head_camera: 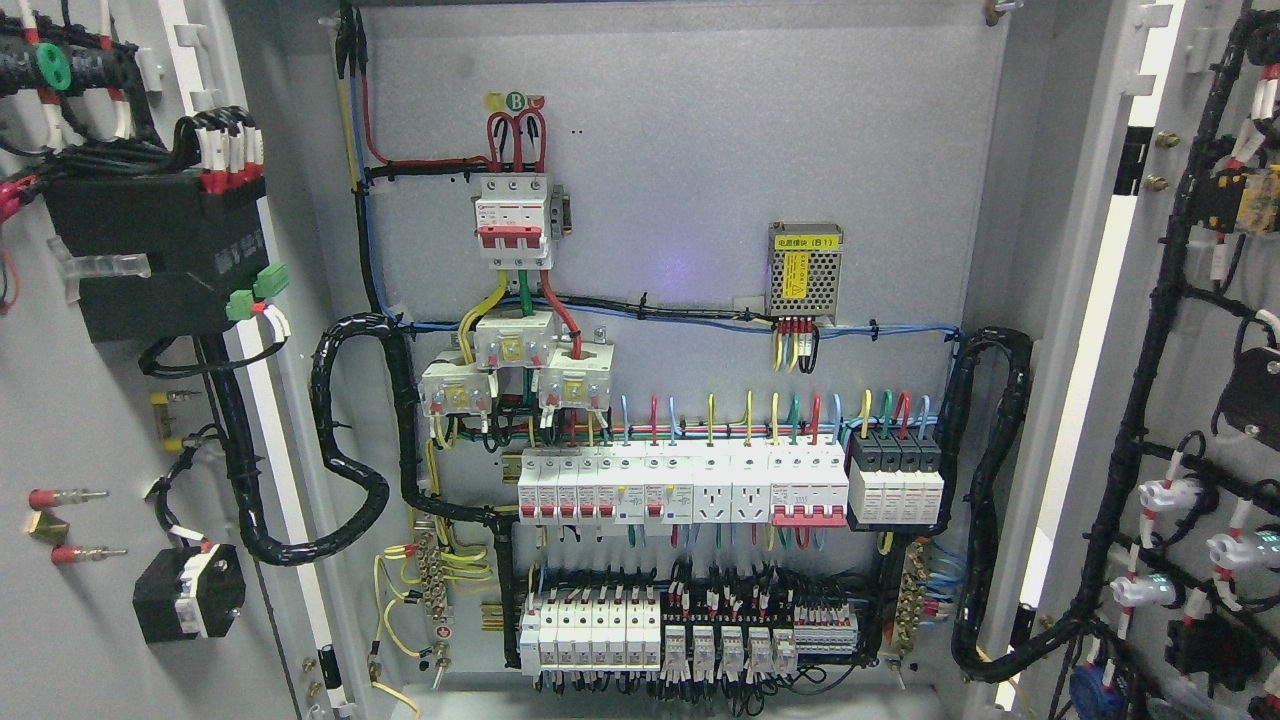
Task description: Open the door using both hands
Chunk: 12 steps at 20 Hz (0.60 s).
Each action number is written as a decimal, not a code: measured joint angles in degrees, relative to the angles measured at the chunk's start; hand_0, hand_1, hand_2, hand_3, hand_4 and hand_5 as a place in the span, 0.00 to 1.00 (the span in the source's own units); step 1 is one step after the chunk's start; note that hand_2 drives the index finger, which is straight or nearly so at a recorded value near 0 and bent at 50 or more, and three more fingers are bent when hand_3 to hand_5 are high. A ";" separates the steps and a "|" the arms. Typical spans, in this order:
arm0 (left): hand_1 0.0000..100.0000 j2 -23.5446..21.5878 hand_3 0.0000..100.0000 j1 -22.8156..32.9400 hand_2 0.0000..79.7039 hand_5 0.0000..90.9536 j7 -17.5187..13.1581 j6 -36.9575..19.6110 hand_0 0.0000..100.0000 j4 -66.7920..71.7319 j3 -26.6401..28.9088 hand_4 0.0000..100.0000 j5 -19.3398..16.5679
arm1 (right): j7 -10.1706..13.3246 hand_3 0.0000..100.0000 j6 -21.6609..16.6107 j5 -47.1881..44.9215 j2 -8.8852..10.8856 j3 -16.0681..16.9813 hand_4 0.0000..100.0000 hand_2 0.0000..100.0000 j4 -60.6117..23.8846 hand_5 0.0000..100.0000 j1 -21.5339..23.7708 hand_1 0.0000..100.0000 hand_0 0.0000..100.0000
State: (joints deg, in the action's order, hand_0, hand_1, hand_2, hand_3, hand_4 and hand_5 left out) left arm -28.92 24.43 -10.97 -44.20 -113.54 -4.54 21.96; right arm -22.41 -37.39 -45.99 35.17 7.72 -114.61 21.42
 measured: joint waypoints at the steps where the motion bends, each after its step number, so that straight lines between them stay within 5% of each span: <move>1: 0.00 0.21 0.00 0.00 0.00 0.00 -0.24 0.00 0.00 -0.01 0.17 0.03 0.00 | 0.00 0.00 0.00 -0.07 0.00 0.14 0.00 0.00 0.08 0.00 0.14 0.00 0.11; 12: 0.00 1.77 0.00 0.65 0.00 0.00 -0.99 0.00 0.00 -0.06 3.63 0.03 0.48 | -0.03 0.00 0.00 -1.70 0.00 1.31 0.00 0.00 1.08 0.00 1.02 0.00 0.11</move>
State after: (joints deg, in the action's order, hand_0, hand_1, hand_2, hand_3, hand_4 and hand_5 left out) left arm -27.15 25.08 -11.97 -44.20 -113.60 -0.90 22.44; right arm -22.43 -37.39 -47.69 35.17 9.03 -113.53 22.44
